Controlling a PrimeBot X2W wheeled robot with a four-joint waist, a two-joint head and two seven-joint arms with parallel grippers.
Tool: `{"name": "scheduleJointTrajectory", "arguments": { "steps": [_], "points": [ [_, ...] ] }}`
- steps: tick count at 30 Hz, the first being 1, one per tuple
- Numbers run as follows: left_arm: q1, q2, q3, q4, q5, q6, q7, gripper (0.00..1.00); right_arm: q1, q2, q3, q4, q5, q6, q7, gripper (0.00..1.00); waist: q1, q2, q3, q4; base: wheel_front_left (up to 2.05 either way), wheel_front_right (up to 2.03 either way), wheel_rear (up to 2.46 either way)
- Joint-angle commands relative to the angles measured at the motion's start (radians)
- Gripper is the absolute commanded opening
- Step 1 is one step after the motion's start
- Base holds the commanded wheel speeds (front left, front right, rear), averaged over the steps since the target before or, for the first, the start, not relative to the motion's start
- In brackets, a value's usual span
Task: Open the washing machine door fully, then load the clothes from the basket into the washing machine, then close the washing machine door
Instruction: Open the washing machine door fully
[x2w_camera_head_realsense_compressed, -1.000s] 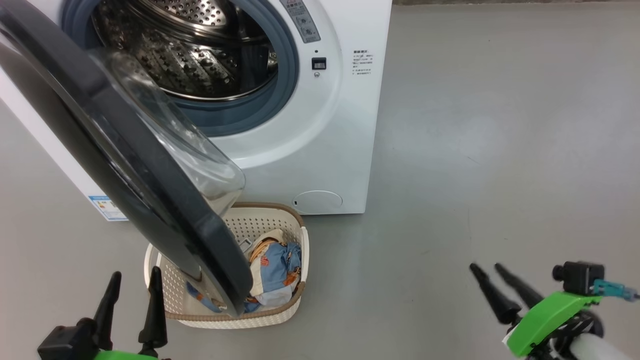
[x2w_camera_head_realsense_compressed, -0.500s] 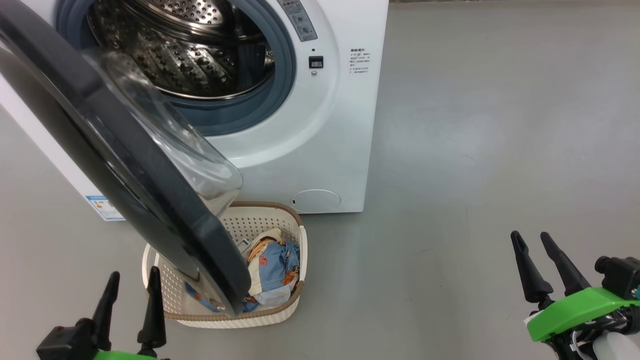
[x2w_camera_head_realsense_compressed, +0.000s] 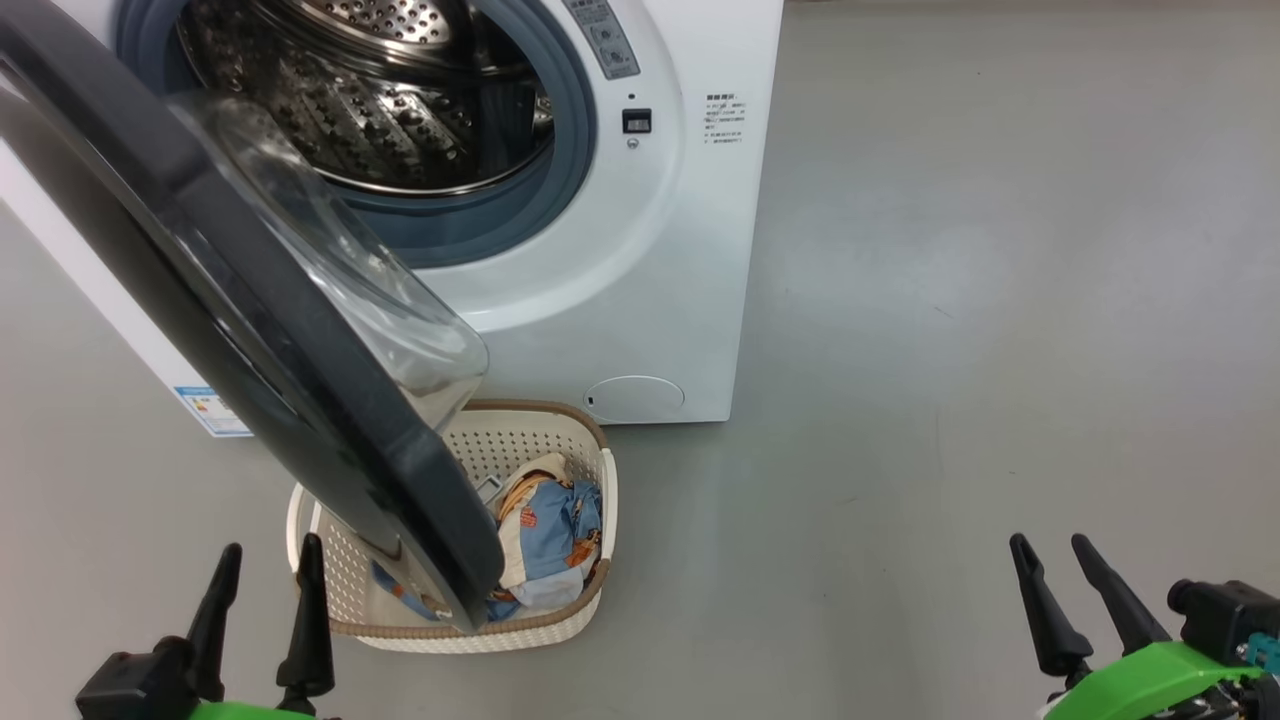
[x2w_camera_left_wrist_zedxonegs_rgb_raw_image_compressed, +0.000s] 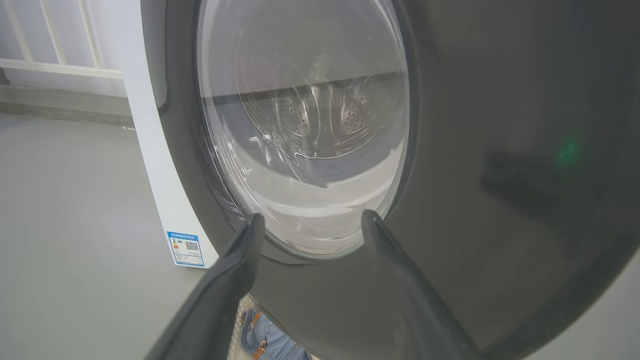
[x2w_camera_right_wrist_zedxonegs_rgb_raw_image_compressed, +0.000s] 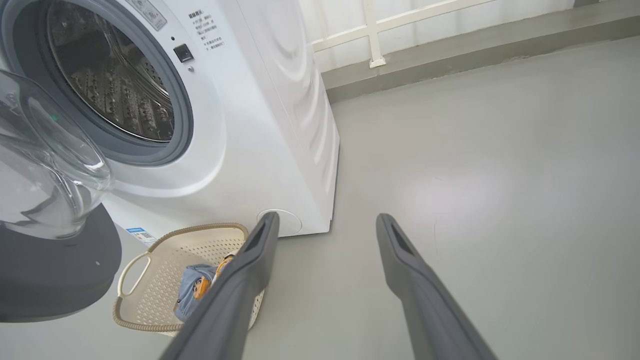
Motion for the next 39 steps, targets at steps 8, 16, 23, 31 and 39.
{"name": "scheduleJointTrajectory", "arguments": {
  "steps": [8,16,23,31,39],
  "points": [
    [-0.024,0.019,0.031,-0.015,0.008,-0.002,-0.006,1.00,0.044,-0.001,0.003,-0.012,-0.070,0.002,-0.012,1.00,0.0000,0.0000,-0.004,-0.002,0.00,0.00,0.00],
    [-0.026,0.021,0.029,-0.012,0.005,-0.002,-0.006,1.00,0.055,0.007,-0.005,-0.019,-0.093,0.002,-0.012,1.00,0.0000,0.0000,-0.007,-0.002,0.00,0.00,0.00],
    [-0.049,0.003,0.084,-0.053,-0.027,-0.002,-0.006,0.00,0.058,0.006,-0.012,-0.036,-0.106,0.002,-0.012,1.00,0.0000,0.0000,-0.009,0.001,0.00,0.00,0.00],
    [-0.104,-0.021,0.191,-0.295,-0.075,-0.002,-0.006,0.00,0.057,0.001,-0.028,-0.061,-0.107,0.002,-0.012,1.00,0.0000,0.0000,0.000,0.003,0.00,0.00,0.00],
    [-0.136,-0.026,0.095,-0.531,-0.145,0.003,-0.006,0.00,0.056,0.001,-0.038,-0.076,-0.111,0.002,-0.012,1.00,0.0000,0.0000,0.007,0.000,0.00,0.00,0.00]
  ]
}}
